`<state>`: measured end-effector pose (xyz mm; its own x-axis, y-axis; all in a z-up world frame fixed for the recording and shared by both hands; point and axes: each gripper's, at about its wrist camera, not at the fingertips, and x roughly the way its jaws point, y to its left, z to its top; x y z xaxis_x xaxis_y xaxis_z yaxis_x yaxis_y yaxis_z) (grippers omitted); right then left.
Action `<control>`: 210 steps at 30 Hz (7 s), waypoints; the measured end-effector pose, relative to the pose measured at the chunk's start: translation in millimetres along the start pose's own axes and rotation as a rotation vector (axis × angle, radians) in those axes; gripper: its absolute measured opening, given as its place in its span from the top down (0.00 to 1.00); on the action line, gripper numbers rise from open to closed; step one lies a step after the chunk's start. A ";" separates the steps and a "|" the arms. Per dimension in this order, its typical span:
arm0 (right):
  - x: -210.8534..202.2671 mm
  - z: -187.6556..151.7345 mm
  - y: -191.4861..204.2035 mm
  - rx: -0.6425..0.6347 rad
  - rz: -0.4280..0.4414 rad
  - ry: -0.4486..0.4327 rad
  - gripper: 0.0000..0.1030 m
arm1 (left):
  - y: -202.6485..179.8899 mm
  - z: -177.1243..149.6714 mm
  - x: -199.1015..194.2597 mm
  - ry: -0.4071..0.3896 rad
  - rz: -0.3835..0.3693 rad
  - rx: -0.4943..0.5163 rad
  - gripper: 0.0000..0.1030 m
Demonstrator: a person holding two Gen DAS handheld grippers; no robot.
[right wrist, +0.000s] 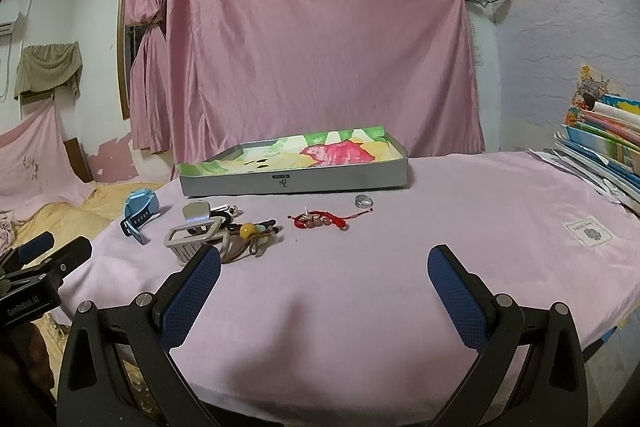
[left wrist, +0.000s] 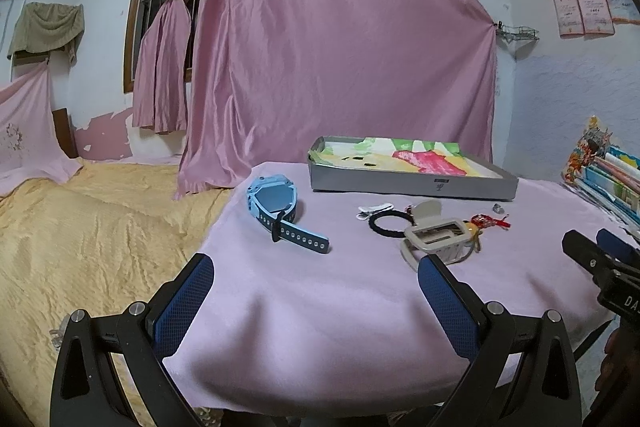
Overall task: Organize jewelry
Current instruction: 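Grasp the blue smartwatch with the left tool while the right tool grasps the grey claw clip, then carry the watch into the tray with the left tool while the right tool drops the clip there, then open and withdraw both tools from the tray toward the remaining jewelry, then grasp the yellow-bead keychain with the left tool while the right tool grasps the red bracelet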
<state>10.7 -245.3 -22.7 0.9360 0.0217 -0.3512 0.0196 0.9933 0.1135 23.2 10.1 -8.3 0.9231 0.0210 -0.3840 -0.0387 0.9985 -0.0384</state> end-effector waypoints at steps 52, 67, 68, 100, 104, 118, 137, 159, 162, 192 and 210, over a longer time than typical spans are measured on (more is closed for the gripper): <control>112.1 20.0 104.4 -0.181 0.294 0.404 0.35 | 45.4 45.7 138.5 0.389 -0.093 -0.110 0.56; 108.6 21.6 103.0 -0.130 0.295 0.376 0.40 | 47.3 42.4 135.3 0.376 -0.075 -0.118 0.88; 106.9 22.1 102.9 -0.126 0.301 0.366 0.40 | 47.2 41.7 132.9 0.370 -0.087 -0.123 0.88; 208.0 118.5 22.3 -0.014 0.245 0.290 0.40 | -23.0 131.9 194.5 0.255 -0.288 -0.076 0.89; 238.9 113.5 26.9 -0.026 0.234 0.357 0.40 | -27.9 128.2 221.9 0.320 -0.265 -0.071 0.89; 275.2 89.4 31.5 -0.036 0.219 0.475 0.39 | -27.1 113.7 253.5 0.464 -0.271 -0.104 0.79; 185.2 102.2 19.5 -0.026 0.172 0.226 0.20 | -19.1 115.5 179.2 0.242 -0.225 -0.091 0.27; 52.5 64.9 0.9 -0.043 0.072 -0.099 0.02 | -29.8 69.7 65.1 -0.054 -0.170 0.000 0.00; 47.0 58.7 -0.7 -0.045 0.071 -0.107 0.02 | -30.2 62.0 57.9 -0.063 -0.169 0.009 0.00; 94.0 38.8 -41.0 0.018 0.092 0.256 0.02 | -63.8 34.0 94.3 0.279 -0.269 0.095 0.00; 149.4 42.4 -23.4 -0.052 0.198 0.499 0.60 | -94.8 25.4 116.4 0.436 -0.367 0.158 0.29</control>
<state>164.9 -270.1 -38.4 0.6388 0.2478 -0.7284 -0.1696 0.9688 0.1808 144.0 -80.8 -25.9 0.6218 -0.3163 -0.7164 0.3420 0.9326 -0.1150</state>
